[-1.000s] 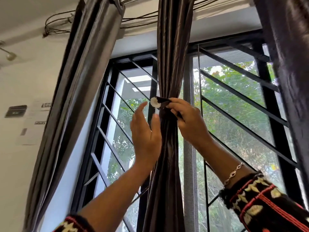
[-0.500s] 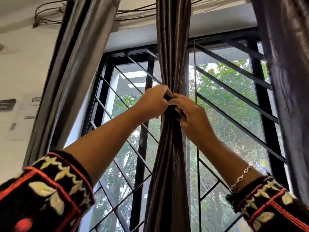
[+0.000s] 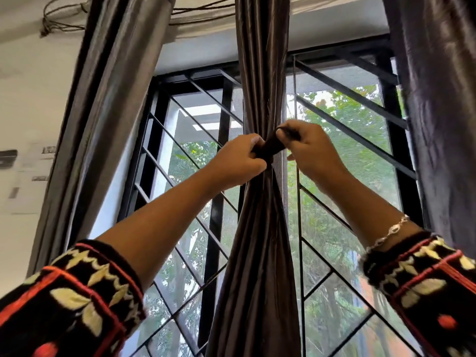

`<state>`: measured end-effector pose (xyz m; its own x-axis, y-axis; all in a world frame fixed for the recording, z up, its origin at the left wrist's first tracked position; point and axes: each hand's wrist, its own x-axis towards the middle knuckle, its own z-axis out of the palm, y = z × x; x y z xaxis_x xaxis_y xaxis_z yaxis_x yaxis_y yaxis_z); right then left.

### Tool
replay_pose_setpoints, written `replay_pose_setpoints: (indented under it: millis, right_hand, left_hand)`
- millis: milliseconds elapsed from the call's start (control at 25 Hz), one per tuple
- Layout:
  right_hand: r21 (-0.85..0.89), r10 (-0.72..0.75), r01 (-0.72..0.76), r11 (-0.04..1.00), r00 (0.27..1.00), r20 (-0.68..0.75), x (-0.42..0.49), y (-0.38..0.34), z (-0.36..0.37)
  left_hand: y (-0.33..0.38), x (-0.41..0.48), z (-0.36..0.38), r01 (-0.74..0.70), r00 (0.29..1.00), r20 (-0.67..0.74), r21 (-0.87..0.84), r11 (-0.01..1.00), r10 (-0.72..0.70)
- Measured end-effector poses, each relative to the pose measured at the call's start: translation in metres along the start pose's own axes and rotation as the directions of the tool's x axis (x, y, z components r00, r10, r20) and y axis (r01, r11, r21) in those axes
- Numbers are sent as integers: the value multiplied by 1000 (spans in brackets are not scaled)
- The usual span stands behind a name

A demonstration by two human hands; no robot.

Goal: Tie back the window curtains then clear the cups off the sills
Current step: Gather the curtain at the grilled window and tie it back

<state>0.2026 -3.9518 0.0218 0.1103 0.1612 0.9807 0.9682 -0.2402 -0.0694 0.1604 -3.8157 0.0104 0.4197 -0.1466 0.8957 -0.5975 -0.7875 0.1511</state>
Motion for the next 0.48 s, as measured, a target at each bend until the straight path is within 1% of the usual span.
replay_pose_setpoints:
  millis: [40,160,240,360,480]
  right_hand:
    - [40,-20,20,999,1000,-2,5,4,3]
    - [140,-88,86,986,996,8,16,6,16]
    - [175,-102,101,979,995,-3,19,7,25]
    - [152,-75,81,985,996,-47,23,12,38]
    - [161,9,-5,987,1000,-28,26,12,43]
  left_hand:
    - [0,-1,1,-13,1000,-18,24,1000,14]
    - [-2,-2,2,-85,983,-153,112,990,102]
    - [-5,-5,2,-113,965,-217,175,978,150]
    - [-8,-13,6,-85,929,-309,357,930,203]
    - [-12,-17,9,-60,907,-357,415,908,223]
